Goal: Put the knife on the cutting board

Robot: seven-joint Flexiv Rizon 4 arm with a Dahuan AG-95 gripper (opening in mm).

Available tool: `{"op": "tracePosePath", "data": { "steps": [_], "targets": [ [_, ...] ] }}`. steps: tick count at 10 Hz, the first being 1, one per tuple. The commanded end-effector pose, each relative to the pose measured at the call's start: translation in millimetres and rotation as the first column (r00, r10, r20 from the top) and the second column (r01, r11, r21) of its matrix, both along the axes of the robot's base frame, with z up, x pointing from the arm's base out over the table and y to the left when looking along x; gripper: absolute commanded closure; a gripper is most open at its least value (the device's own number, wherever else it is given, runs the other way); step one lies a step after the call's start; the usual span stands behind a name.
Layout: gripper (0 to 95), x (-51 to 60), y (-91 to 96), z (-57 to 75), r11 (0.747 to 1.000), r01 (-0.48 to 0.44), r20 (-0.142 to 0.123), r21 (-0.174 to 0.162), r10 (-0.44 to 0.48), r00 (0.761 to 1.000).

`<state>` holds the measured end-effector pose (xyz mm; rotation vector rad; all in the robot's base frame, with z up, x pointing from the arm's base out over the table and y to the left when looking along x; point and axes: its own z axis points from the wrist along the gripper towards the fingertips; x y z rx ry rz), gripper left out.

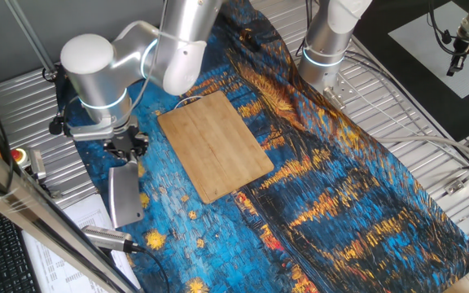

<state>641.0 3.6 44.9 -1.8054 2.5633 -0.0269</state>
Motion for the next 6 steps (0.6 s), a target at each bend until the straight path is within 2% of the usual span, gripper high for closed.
{"op": "tracePosePath", "data": {
  "steps": [1,6],
  "targets": [
    [95.0,-6.4,-0.6,5.1,1.000,-0.017,0.003,0.003,0.017,1.000],
    [95.0,-24.6,-3.2,9.5,0.998,-0.050,0.006,0.030,0.050,0.999]
  ]
}}
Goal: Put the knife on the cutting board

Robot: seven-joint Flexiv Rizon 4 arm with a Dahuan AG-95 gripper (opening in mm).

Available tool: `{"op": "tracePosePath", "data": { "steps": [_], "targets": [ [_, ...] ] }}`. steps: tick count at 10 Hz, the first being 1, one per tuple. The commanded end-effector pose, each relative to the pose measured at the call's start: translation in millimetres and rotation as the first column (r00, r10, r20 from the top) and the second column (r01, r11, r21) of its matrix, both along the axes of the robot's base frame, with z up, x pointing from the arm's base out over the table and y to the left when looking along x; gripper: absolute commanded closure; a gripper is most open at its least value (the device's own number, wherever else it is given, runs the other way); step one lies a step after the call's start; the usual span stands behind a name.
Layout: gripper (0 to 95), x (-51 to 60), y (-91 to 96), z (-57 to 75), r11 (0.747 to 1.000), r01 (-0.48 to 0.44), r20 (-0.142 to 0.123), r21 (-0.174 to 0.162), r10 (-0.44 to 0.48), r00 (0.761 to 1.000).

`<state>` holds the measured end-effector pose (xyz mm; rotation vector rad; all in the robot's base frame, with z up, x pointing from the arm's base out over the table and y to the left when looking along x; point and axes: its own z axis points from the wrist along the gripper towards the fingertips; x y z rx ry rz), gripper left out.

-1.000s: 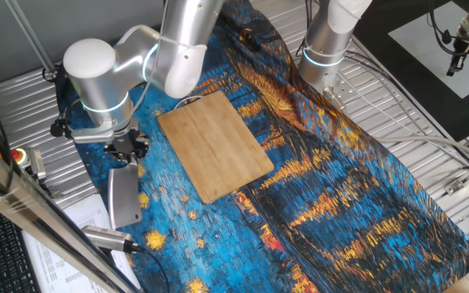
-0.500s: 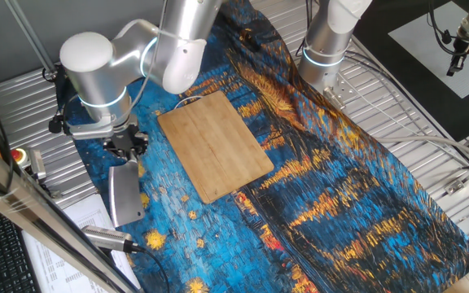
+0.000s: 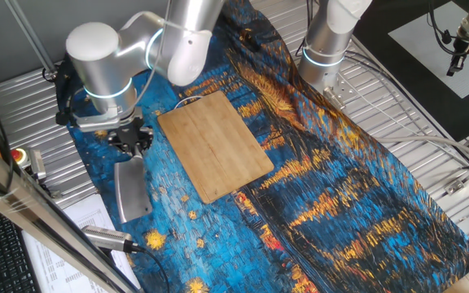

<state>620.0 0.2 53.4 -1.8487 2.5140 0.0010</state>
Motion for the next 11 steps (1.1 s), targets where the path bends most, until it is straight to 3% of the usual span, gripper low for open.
{"op": "tracePosePath", "data": {
  "steps": [1,4,11],
  "targets": [
    [95.0,-8.2,-0.2,1.8,1.000,-0.017,0.004,0.010,0.017,1.000],
    [95.0,-20.0,-1.0,3.3,0.999,-0.039,0.011,0.033,0.038,0.999],
    [95.0,-41.9,-1.6,8.9,0.996,-0.082,0.014,0.040,0.082,0.997]
  ]
}}
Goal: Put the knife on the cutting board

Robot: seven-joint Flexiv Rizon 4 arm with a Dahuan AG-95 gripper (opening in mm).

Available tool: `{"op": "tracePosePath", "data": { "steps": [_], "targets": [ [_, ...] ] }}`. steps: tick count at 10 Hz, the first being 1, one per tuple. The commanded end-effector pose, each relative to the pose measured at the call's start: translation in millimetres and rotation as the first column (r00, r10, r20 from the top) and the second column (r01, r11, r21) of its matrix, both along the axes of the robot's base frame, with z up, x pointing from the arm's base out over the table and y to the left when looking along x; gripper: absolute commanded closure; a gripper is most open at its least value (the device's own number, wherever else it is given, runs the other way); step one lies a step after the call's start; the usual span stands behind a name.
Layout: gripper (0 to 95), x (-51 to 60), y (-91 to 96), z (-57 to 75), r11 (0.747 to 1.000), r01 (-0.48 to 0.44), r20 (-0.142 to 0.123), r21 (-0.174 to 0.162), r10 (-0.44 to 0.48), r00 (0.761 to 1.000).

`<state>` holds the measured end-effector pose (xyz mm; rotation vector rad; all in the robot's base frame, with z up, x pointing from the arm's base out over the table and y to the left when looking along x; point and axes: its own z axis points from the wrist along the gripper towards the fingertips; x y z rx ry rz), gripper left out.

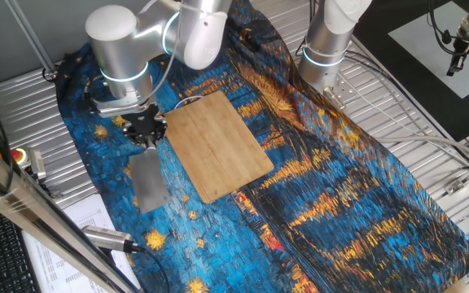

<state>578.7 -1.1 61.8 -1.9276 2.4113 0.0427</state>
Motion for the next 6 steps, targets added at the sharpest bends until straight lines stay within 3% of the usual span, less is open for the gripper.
{"op": "tracePosePath", "data": {
  "steps": [1,6],
  "targets": [
    [95.0,-2.1,-0.3,0.8,1.000,-0.004,0.001,-0.002,0.004,1.000],
    [95.0,-2.1,-0.3,0.8,0.999,0.040,0.004,-0.017,-0.040,0.999]
  ]
}}
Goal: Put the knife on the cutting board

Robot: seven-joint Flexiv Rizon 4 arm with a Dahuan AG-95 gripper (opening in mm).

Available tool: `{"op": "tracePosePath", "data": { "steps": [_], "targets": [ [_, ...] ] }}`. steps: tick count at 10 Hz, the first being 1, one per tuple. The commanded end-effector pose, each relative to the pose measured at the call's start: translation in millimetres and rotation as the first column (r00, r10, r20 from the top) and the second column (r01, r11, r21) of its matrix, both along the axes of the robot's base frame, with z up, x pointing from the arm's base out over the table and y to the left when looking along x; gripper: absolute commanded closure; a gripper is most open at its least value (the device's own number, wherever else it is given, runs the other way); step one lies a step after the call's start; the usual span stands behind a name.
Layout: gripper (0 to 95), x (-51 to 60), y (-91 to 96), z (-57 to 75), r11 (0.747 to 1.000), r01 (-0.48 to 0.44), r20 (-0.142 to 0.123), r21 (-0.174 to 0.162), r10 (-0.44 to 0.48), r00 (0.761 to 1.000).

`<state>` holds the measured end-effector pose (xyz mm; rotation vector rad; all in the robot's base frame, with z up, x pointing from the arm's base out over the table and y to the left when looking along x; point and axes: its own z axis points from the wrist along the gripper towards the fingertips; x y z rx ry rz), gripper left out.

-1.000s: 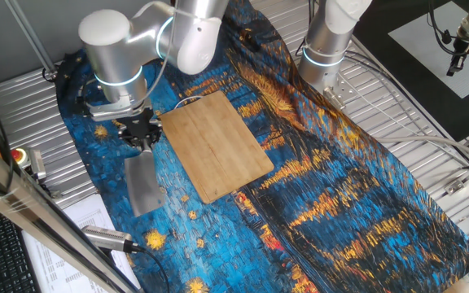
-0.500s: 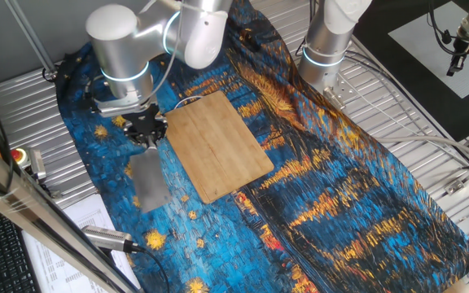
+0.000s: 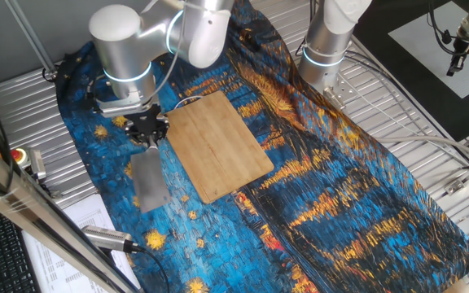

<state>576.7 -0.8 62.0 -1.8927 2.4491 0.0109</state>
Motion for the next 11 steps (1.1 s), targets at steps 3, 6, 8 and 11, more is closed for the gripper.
{"op": "tracePosePath", "data": {
  "steps": [3,6,8,11],
  "targets": [
    [95.0,-0.1,-0.7,0.6,1.000,0.027,-0.004,0.011,-0.027,1.000],
    [95.0,-0.1,-0.7,0.6,1.000,0.002,-0.008,0.015,-0.001,1.000],
    [95.0,-10.9,-5.0,0.6,0.999,-0.028,-0.011,0.025,0.028,1.000],
    [95.0,-28.6,-9.7,10.8,0.995,-0.090,-0.020,0.040,0.091,0.996]
  ]
}}
